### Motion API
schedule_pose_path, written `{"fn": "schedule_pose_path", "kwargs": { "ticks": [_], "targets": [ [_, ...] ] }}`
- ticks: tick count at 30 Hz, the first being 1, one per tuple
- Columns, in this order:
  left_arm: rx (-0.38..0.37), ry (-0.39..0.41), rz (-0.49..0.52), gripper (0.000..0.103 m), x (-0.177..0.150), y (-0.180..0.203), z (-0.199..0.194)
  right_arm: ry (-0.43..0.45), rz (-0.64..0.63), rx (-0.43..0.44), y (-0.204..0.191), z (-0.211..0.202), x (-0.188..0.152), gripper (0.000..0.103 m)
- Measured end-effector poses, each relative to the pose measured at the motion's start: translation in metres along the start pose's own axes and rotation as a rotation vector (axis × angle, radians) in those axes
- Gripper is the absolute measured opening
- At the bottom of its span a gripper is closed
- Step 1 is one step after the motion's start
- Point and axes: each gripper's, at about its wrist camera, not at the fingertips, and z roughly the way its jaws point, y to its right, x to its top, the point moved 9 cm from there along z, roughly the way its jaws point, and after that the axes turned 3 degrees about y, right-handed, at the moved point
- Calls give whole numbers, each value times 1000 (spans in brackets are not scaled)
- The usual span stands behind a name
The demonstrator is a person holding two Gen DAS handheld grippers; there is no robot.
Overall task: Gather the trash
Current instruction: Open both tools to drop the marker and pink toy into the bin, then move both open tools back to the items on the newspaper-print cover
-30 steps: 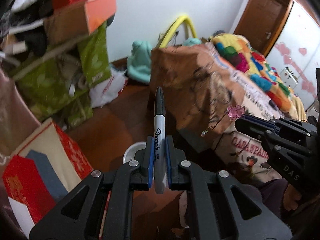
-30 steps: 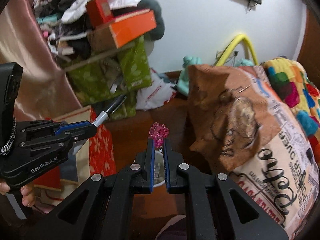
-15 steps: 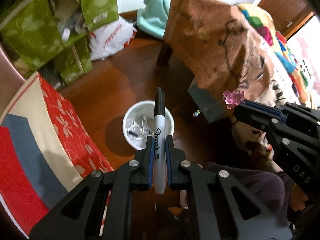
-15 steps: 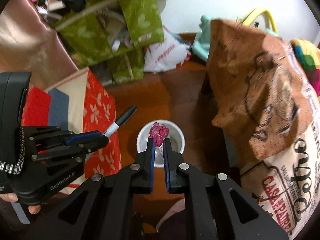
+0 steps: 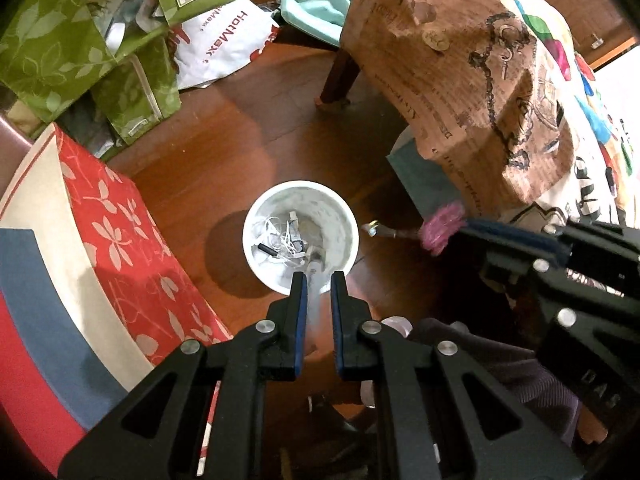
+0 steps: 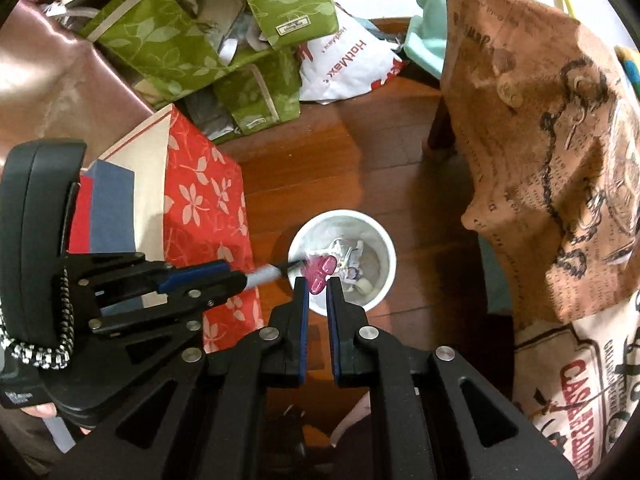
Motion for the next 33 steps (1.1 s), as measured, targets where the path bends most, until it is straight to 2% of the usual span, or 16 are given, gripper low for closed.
{"fn": "schedule_pose_path", "kwargs": {
  "ticks": [7,13,22,27,33],
  "targets": [
    [39,16,31,12,0,2,-8,-24,3,-31,6,3,-9,13],
    [43,61,44,12,-3,6,-32,13,7,-31,8,-18,-12,13],
    [44,200,78,12,0,29,-99,190,-52,-81,0,-94,-10,13],
    [45,305,115,12,1,53,-147,312,-78,-120,-4,-144,-15,13],
    [13,430,157,12,-2,93,-204,461,-76,-154,-1,-209,-27,13]
  ]
}}
